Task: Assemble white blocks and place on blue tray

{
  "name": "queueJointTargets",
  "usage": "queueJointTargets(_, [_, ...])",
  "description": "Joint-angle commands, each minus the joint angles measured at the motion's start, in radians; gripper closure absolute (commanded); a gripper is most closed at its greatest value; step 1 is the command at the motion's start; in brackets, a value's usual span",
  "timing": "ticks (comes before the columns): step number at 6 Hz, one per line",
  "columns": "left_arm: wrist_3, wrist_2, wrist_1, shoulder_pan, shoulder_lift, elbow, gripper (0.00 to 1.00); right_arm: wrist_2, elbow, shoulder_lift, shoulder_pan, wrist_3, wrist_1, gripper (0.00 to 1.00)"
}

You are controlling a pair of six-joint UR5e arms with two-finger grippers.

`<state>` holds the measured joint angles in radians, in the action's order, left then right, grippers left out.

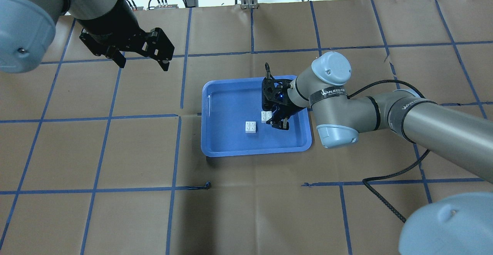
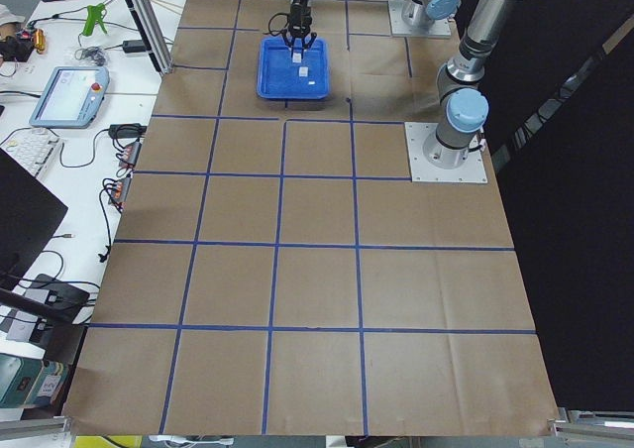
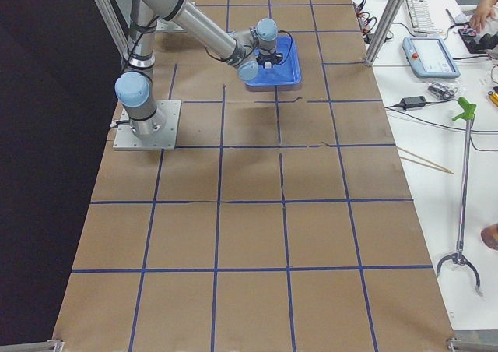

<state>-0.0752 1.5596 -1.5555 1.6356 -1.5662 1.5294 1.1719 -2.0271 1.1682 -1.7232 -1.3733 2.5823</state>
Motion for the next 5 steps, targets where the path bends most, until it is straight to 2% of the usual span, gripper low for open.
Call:
queueJointTargets(1, [0.000,-0.001,0.000,0.000,0.000,0.000,0.01,-0.003,-0.007,-0.005,-0.002,0.000,-0.001,0.68])
queueJointTargets(5, [0.000,-0.001,-0.001,-0.002,0.002,-0.003,0.01,-0.003,-0.007,-0.018,-0.030,0.037,-0.001,0.68])
